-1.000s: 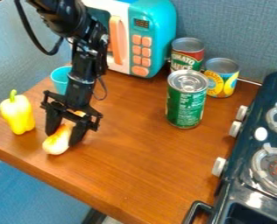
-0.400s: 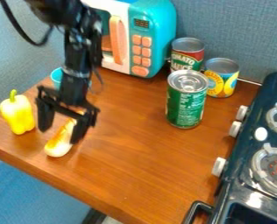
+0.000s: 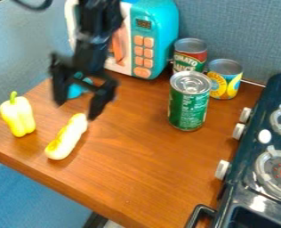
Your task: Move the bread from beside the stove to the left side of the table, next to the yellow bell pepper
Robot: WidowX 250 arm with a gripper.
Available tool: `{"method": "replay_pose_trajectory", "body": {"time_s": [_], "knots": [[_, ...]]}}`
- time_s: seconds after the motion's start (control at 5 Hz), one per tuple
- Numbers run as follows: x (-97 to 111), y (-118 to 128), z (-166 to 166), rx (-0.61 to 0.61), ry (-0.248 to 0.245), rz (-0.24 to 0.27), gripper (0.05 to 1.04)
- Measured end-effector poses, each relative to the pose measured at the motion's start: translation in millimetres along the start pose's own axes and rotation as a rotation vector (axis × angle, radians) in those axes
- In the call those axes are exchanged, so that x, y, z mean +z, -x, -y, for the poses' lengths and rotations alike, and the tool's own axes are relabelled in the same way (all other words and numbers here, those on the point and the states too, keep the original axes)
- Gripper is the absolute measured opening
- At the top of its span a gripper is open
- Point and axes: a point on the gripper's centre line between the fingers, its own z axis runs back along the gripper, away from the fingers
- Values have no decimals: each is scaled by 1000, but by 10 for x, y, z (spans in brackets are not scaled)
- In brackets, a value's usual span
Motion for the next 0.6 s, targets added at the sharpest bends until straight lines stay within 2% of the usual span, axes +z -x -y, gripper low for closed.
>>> {"method": "replay_pose_trajectory", "body": {"time_s": [0.2, 0.4, 0.6], "knots": [[228, -234, 385, -97, 52, 78, 1001], [247, -365, 897, -193, 40, 98, 1001], [276, -586, 1205, -233, 68, 130, 1001]]}}
